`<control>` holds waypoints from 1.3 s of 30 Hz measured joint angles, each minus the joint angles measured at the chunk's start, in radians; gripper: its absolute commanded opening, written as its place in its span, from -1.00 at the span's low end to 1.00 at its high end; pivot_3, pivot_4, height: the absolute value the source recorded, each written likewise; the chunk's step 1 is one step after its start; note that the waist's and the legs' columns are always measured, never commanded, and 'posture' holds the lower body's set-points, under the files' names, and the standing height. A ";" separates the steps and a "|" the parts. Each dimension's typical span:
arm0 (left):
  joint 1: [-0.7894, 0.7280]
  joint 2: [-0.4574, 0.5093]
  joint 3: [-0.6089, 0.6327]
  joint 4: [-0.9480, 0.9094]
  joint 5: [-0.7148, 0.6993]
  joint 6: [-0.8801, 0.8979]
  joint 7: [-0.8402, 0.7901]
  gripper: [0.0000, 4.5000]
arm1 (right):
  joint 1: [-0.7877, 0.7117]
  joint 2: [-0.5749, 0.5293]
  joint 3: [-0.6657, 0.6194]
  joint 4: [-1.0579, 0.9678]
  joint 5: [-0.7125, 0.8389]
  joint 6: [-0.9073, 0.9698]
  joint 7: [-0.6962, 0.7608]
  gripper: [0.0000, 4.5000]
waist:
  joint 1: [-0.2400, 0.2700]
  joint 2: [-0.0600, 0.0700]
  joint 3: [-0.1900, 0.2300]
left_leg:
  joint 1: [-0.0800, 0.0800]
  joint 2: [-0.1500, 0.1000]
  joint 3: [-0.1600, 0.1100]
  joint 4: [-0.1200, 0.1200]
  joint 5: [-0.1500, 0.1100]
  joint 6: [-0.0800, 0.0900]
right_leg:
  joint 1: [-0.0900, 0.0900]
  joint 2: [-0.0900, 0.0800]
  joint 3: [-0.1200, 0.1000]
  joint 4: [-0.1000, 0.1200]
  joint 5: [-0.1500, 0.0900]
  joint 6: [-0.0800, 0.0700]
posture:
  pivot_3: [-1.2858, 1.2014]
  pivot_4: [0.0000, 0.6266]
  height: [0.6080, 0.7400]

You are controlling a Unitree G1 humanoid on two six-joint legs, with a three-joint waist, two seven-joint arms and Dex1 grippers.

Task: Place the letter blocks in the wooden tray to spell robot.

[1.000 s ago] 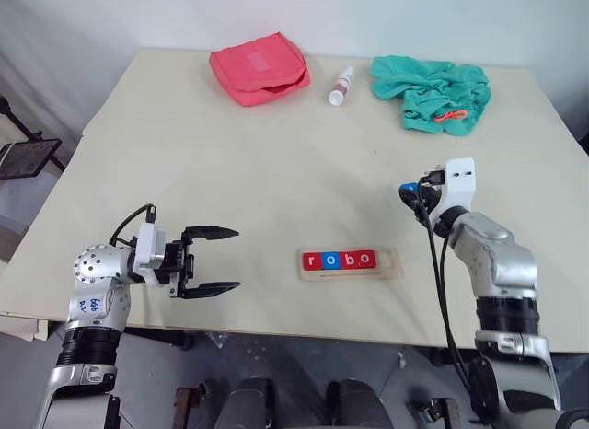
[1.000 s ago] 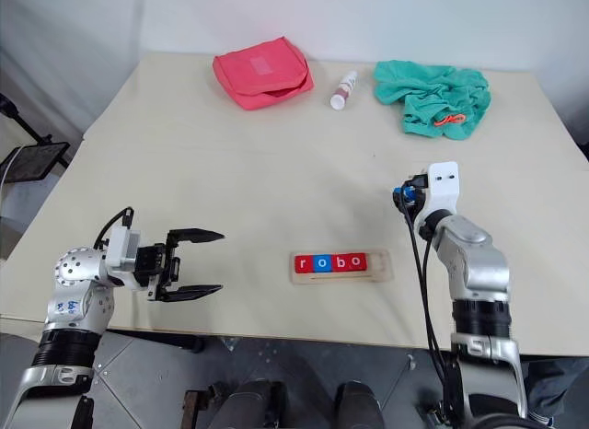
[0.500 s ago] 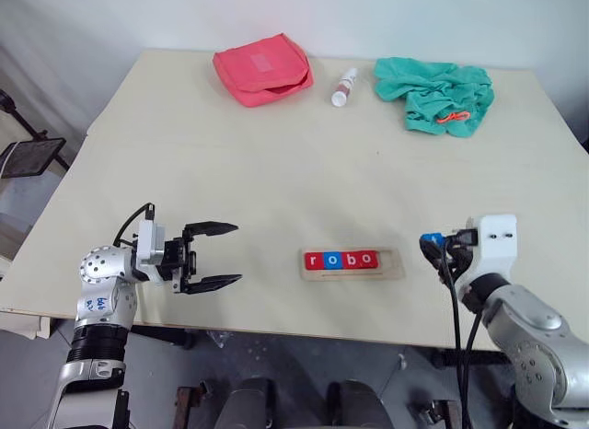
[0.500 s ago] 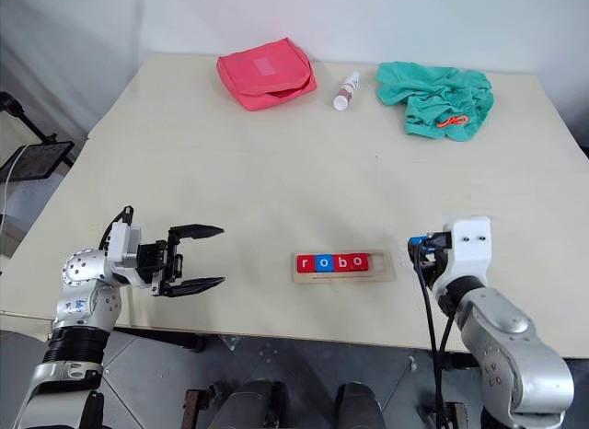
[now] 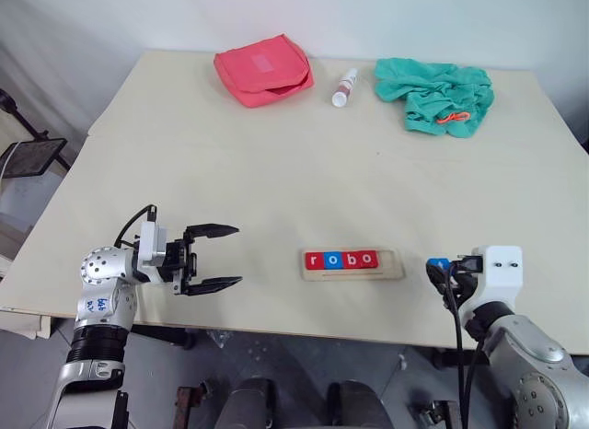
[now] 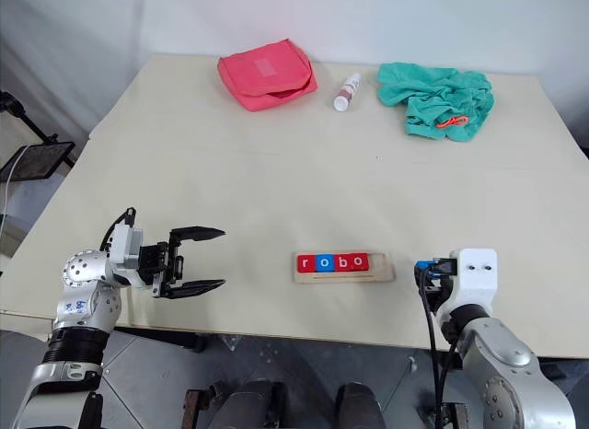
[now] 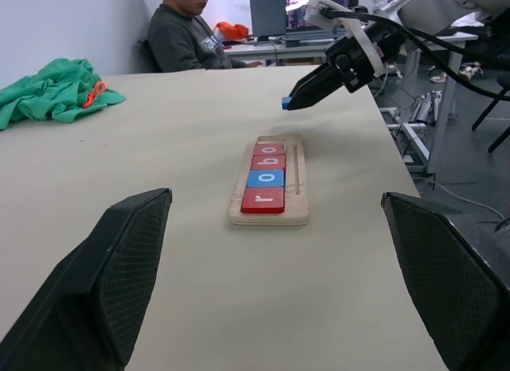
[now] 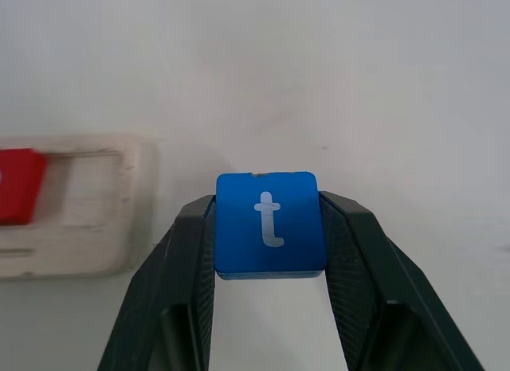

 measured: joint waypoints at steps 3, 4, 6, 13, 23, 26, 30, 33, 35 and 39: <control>0.000 0.000 -0.002 0.000 0.000 -0.002 0.000 1.00 | 0.002 -0.003 0.001 0.022 -0.003 -0.023 0.006 -0.02 | 0.000 0.000 0.000 | 0.000 0.000 0.000 0.000 0.000 0.000 | 0.000 0.000 0.000 0.000 0.000 0.000 | 0.03 -0.52 1.00; 0.000 0.000 -0.002 0.000 0.000 -0.002 0.000 1.00 | 0.004 -0.003 0.001 0.026 -0.003 -0.026 0.008 0.11 | 0.000 0.000 0.000 | 0.000 0.000 0.000 0.000 0.000 0.000 | 0.000 0.000 0.000 0.000 0.000 0.000 | 0.03 -0.52 1.00; 0.000 0.000 -0.002 0.000 0.000 -0.004 0.000 1.00 | 0.016 -0.005 0.003 0.037 -0.005 -0.042 0.014 0.41 | 0.001 0.000 0.000 | 0.000 0.000 0.000 0.000 0.000 0.000 | 0.000 0.000 0.000 0.000 0.000 0.000 | 0.03 -0.52 1.00; 0.003 0.000 -0.006 -0.001 0.000 -0.007 0.000 1.00 | 0.067 -0.087 0.004 0.048 -0.005 -0.076 0.086 0.98 | 0.001 0.000 0.000 | 0.000 0.000 0.000 0.000 0.000 0.000 | 0.000 0.000 0.000 0.000 0.000 0.000 | 0.03 -0.52 1.00; 0.003 -0.015 -0.026 0.001 0.000 -0.022 0.000 1.00 | 0.088 -0.534 0.034 0.168 0.006 -0.213 0.495 0.98 | 0.003 0.000 0.000 | 0.001 0.000 0.000 0.001 0.000 0.000 | 0.004 0.000 -0.001 -0.003 0.000 0.000 | 0.03 -0.52 1.00; 0.004 -0.021 -0.038 0.001 0.000 -0.024 0.000 1.00 | 0.036 -0.663 0.099 0.288 -0.020 -0.322 0.647 0.98 | 0.002 0.000 0.000 | 0.001 0.000 0.001 0.001 0.000 0.001 | 0.005 0.000 -0.003 -0.004 0.000 0.000 | 0.03 -0.52 1.00; 0.005 -0.023 -0.040 -0.001 -0.001 -0.030 0.000 1.00 | -0.066 -0.771 0.190 0.449 -0.071 -0.482 0.813 0.98 | 0.003 -0.001 0.000 | 0.001 0.000 0.001 0.002 0.000 0.001 | 0.005 -0.001 -0.004 -0.005 0.000 0.000 | 0.03 -0.52 1.00; 0.008 -0.022 -0.040 -0.001 -0.002 -0.032 -0.001 1.00 | -0.177 -0.819 0.278 0.587 -0.115 -0.601 0.938 0.98 | 0.002 -0.001 0.000 | 0.001 0.000 0.001 0.002 0.000 0.001 | 0.005 -0.001 -0.005 -0.005 0.000 0.000 | 0.03 -0.52 1.00; 0.011 -0.022 -0.041 -0.005 -0.002 -0.033 -0.001 1.00 | -0.250 -0.836 0.328 0.667 -0.145 -0.671 1.013 0.98 | 0.002 -0.001 0.000 | 0.001 0.001 0.001 0.002 0.000 0.001 | 0.005 -0.001 -0.005 -0.005 0.000 0.000 | 0.03 -0.52 1.00; 0.017 -0.025 -0.045 -0.016 -0.002 -0.036 0.000 1.00 | -0.468 -0.836 0.478 0.875 -0.246 -0.821 1.170 0.98 | -0.001 -0.001 0.000 | 0.000 0.002 0.003 0.003 0.000 0.001 | 0.005 0.000 -0.007 -0.007 0.000 0.000 | 0.03 -0.52 1.00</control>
